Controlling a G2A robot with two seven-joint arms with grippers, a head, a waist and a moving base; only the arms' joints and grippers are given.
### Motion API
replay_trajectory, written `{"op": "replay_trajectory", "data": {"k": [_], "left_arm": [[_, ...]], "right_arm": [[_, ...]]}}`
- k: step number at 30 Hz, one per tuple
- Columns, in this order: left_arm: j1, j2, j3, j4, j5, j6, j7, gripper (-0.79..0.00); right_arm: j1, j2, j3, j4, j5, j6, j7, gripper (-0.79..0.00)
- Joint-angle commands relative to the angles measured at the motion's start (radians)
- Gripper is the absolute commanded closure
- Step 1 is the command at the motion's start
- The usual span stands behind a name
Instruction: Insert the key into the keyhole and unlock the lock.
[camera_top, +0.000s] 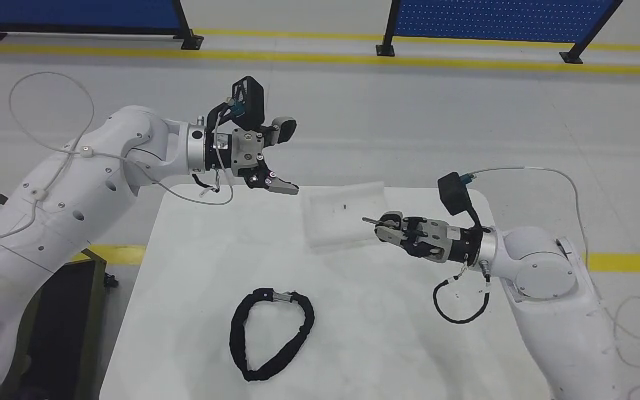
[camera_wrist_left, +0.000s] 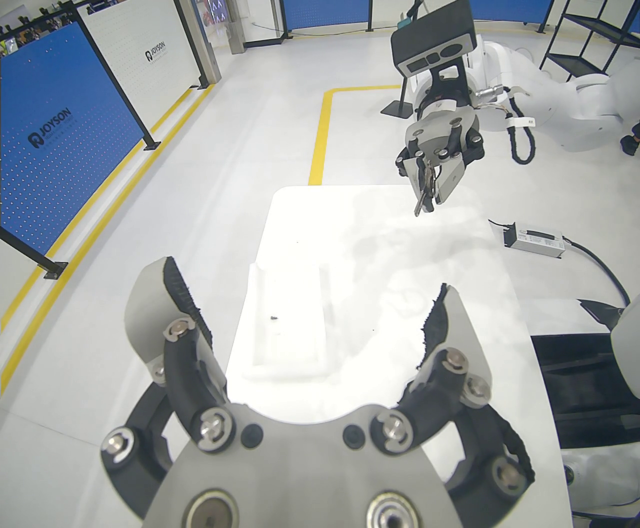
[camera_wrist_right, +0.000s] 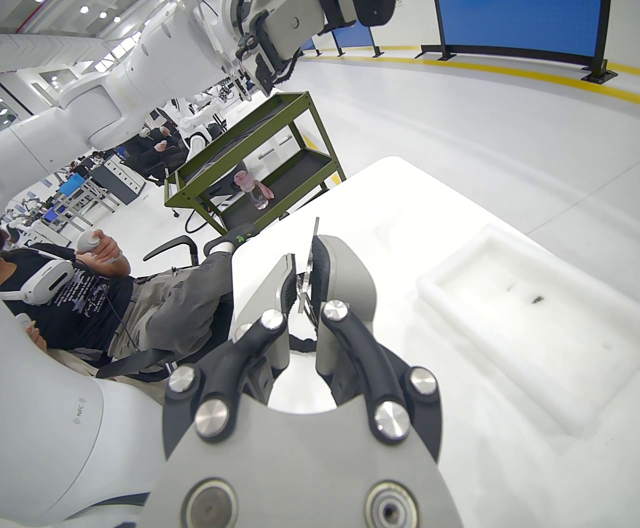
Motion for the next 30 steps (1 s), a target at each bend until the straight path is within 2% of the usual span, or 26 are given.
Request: {"op": "replay_trajectory", "data": {"k": [1,8,14,19,22,25,30], "left_arm": [[0.011,0.000,-0.002,-0.004,-0.007,0.005,0.002,-0.785],[0.077,0.011,-0.010,0.006,-0.005,0.000,-0.106,-0.785],[0.156,0.049,-0.008,-0.020,-0.011,0.000,-0.140,-0.785],[0.237,0.088,-0.019,-0.009,0.033,0.000,-0.047,-0.785],[0.282,0.100,-0.015,-0.016,0.076,0.000,0.001,-0.785],[0.310,0.103,0.000,-0.032,0.129,0.000,0.007,-0.785],[0.344,0.085,0.000,-0.032,0.202,0.000,0.009,-0.785]], "right_arm": [[0.000,0.000,0.000,0.000,0.000,0.000,0.000,0.000],[0.000,0.000,0.000,0.000,0.000,0.000,0.000,0.000],[0.000,0.000,0.000,0.000,0.000,0.000,0.000,0.000],[0.000,0.000,0.000,0.000,0.000,0.000,0.000,0.000],[0.000,0.000,0.000,0.000,0.000,0.000,0.000,0.000],[0.000,0.000,0.000,0.000,0.000,0.000,0.000,0.000],[0.000,0.000,0.000,0.000,0.000,0.000,0.000,0.000]]}}
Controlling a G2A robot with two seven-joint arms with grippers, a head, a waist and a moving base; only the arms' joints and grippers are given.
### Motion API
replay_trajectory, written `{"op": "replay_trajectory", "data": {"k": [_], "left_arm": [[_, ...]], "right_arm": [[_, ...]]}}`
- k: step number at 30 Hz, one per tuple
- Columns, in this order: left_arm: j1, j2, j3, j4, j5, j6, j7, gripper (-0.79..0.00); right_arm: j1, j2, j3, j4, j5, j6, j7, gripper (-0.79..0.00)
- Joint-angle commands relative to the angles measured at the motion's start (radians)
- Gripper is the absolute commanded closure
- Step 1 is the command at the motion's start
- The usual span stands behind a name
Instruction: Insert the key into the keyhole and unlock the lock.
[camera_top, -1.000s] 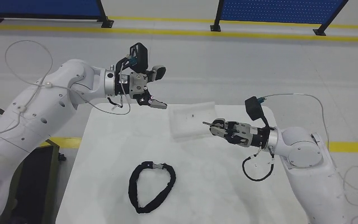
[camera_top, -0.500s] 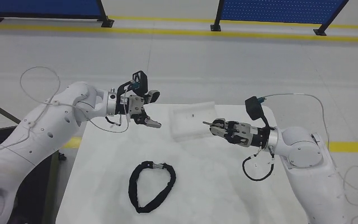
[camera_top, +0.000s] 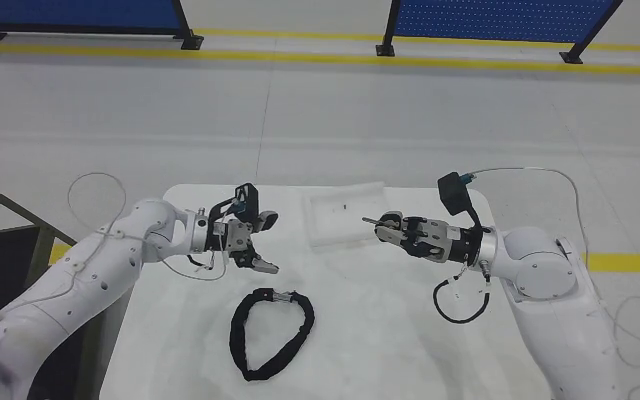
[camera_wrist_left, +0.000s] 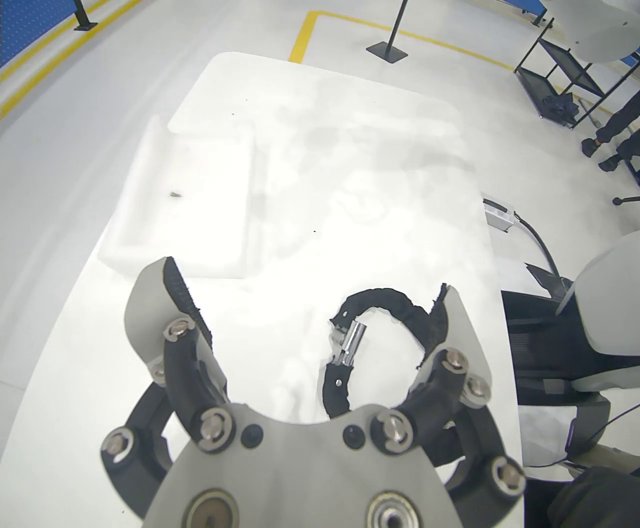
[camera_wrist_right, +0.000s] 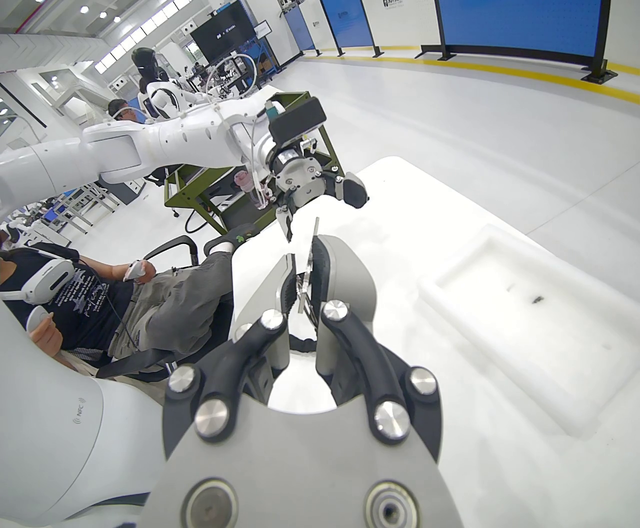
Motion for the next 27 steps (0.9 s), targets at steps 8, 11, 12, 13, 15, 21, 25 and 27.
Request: {"op": "replay_trajectory", "data": {"k": [8,11,12,13,15,21,25,27], "left_arm": [[0.051,-0.048,0.000,0.052,0.166,0.000,-0.064,-0.785],[0.051,-0.048,0.000,0.052,0.166,0.000,-0.064,-0.785],[0.051,-0.048,0.000,0.052,0.166,0.000,-0.064,-0.785],[0.051,-0.048,0.000,0.052,0.166,0.000,-0.064,-0.785],[0.051,-0.048,0.000,0.052,0.166,0.000,-0.064,-0.785],[0.051,-0.048,0.000,0.052,0.166,0.000,-0.064,-0.785],[0.051,-0.048,0.000,0.052,0.166,0.000,-0.064,-0.785],[0.051,-0.048,0.000,0.052,0.166,0.000,-0.064,-0.785]], "right_arm": [[0.000,0.000,0.000,0.000,0.000,0.000,0.000,0.000],[0.000,0.000,0.000,0.000,0.000,0.000,0.000,0.000],[0.000,0.000,0.000,0.000,0.000,0.000,0.000,0.000],[0.000,0.000,0.000,0.000,0.000,0.000,0.000,0.000],[0.000,0.000,0.000,0.000,0.000,0.000,0.000,0.000],[0.000,0.000,0.000,0.000,0.000,0.000,0.000,0.000],[0.000,0.000,0.000,0.000,0.000,0.000,0.000,0.000],[0.000,0.000,0.000,0.000,0.000,0.000,0.000,0.000]]}}
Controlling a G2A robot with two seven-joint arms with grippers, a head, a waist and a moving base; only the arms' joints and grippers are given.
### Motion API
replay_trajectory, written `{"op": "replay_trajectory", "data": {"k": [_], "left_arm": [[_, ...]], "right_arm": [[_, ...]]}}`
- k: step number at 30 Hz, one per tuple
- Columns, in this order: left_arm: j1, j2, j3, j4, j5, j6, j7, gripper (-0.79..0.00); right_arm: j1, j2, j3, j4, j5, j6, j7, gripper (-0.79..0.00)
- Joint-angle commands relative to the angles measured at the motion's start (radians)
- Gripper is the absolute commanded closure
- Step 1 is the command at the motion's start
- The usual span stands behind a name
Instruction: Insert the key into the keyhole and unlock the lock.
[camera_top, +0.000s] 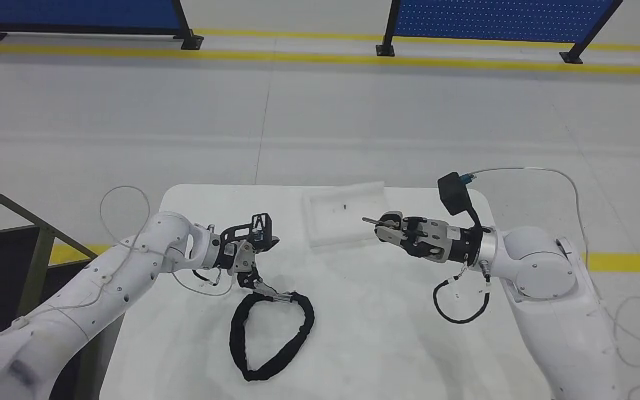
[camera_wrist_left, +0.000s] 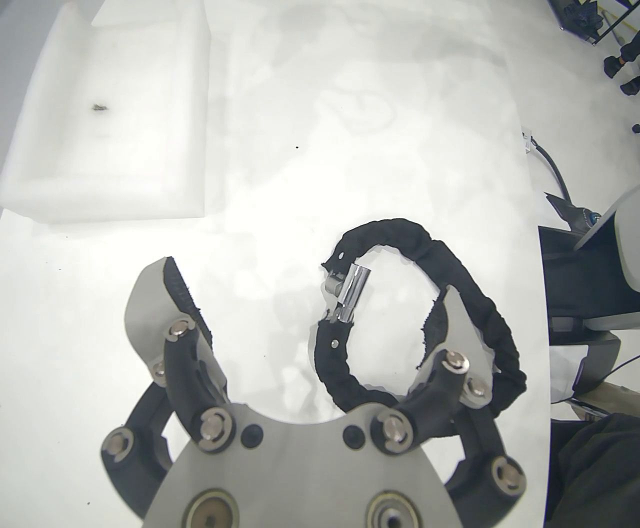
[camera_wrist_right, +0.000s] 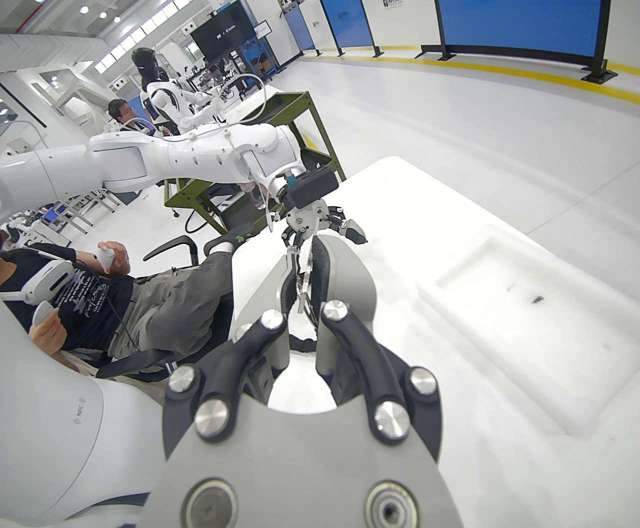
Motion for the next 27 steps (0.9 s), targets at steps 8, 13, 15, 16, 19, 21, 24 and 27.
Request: {"op": "replay_trajectory", "data": {"k": [8,13,15,16,19,21,24,27], "left_arm": [[0.069,0.028,-0.015,-0.040,0.130,0.000,0.184,-0.785],[0.103,0.061,-0.011,-0.044,0.390,0.002,0.487,-0.785],[0.127,0.068,-0.009,-0.033,0.516,0.042,0.609,-0.785],[0.141,0.069,-0.006,-0.019,0.563,0.063,0.666,-0.785],[0.159,0.067,-0.002,0.013,0.682,0.144,0.779,-0.785],[0.167,0.059,-0.001,0.032,0.729,0.190,0.820,-0.785],[0.172,0.040,-0.001,0.060,0.767,0.224,0.840,-0.785],[0.174,0.013,0.000,0.083,0.789,0.221,0.823,-0.785]], "right_arm": [[0.000,0.000,0.000,0.000,0.000,0.000,0.000,0.000],[0.000,0.000,0.000,0.000,0.000,0.000,0.000,0.000],[0.000,0.000,0.000,0.000,0.000,0.000,0.000,0.000],[0.000,0.000,0.000,0.000,0.000,0.000,0.000,0.000],[0.000,0.000,0.000,0.000,0.000,0.000,0.000,0.000],[0.000,0.000,0.000,0.000,0.000,0.000,0.000,0.000],[0.000,0.000,0.000,0.000,0.000,0.000,0.000,0.000],[0.000,0.000,0.000,0.000,0.000,0.000,0.000,0.000]]}}
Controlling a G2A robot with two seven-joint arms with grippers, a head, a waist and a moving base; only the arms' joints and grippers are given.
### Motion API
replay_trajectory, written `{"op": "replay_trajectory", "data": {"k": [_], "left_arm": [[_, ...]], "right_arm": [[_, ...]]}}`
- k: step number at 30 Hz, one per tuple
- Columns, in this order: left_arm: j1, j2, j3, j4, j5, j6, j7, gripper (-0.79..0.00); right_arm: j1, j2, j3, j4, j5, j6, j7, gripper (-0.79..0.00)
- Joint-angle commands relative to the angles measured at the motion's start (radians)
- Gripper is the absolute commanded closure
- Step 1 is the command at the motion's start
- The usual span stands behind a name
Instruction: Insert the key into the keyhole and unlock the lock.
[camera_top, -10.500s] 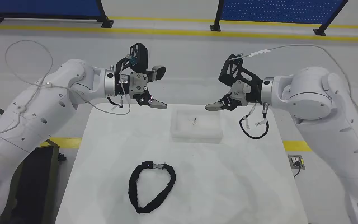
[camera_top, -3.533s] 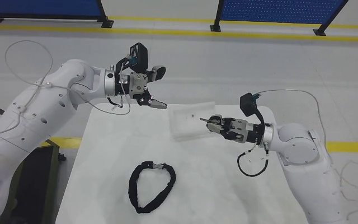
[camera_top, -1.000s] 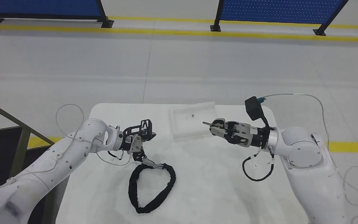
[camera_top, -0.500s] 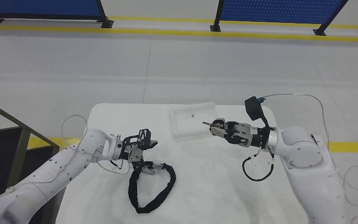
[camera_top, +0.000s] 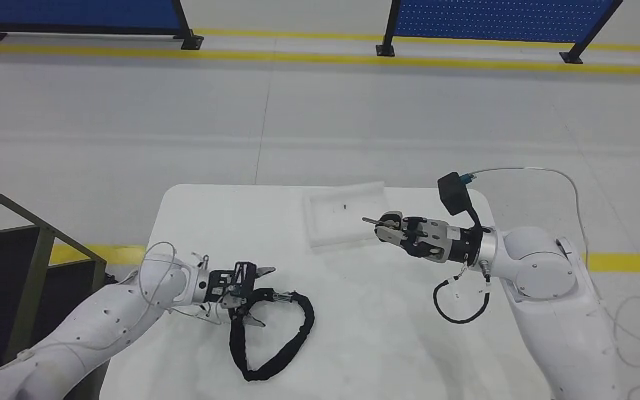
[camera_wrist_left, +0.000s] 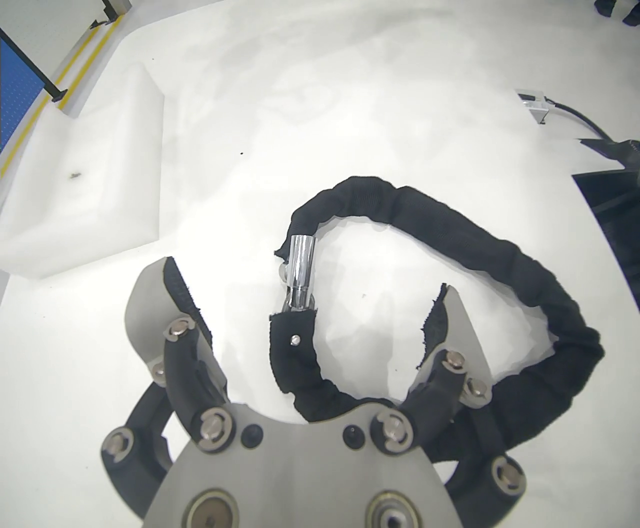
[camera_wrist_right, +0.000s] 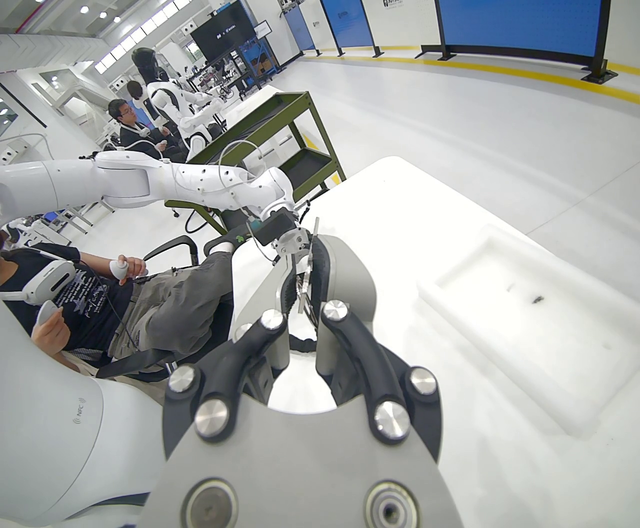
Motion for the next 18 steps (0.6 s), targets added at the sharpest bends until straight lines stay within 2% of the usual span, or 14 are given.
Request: {"op": "replay_trajectory", "data": {"k": [1,7,12,14,18], "left_arm": [[-0.001,-0.020,0.000,0.019,0.009,-0.011,-0.015,-0.785],[-0.008,-0.079,-0.006,0.074,0.016,-0.005,-0.057,-0.785],[-0.001,-0.114,-0.005,0.122,0.038,0.011,-0.045,-0.785],[0.001,-0.126,-0.006,0.140,0.047,0.016,-0.036,-0.680],[0.003,-0.145,-0.009,0.170,0.065,0.025,-0.027,-0.400]], "right_arm": [[0.000,0.000,0.000,0.000,0.000,0.000,0.000,0.000],[0.000,0.000,0.000,0.000,0.000,0.000,0.000,0.000],[0.000,0.000,0.000,0.000,0.000,0.000,0.000,0.000],[0.000,0.000,0.000,0.000,0.000,0.000,0.000,0.000],[0.000,0.000,0.000,0.000,0.000,0.000,0.000,0.000]]}}
